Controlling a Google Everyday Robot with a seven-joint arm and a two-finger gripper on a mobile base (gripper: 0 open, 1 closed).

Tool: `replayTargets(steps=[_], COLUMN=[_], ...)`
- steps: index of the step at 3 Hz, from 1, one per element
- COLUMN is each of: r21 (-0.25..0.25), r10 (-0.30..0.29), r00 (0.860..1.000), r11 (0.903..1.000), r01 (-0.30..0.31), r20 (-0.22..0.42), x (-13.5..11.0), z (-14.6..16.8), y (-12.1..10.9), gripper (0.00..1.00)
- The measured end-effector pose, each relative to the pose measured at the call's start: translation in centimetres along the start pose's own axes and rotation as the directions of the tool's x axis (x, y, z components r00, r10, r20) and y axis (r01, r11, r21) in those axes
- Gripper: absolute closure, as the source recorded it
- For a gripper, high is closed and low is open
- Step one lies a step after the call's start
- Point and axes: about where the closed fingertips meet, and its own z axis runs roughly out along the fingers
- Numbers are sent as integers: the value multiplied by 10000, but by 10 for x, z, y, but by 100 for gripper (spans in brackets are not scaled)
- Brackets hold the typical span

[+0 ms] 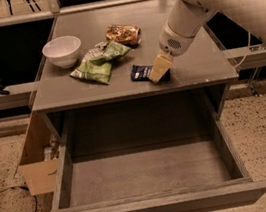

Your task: Place rxbar blueberry into top drawer

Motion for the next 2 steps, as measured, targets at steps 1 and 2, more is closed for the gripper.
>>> replayTargets(steps=[1, 2], r21=[603, 2379], r10=[284, 858], r00=[9995, 9941], r11=[9978, 9662], r01=[-292, -994], r20=[148, 669], x=[22, 81], z=[-34, -141], y=[12, 54], gripper=[100, 100])
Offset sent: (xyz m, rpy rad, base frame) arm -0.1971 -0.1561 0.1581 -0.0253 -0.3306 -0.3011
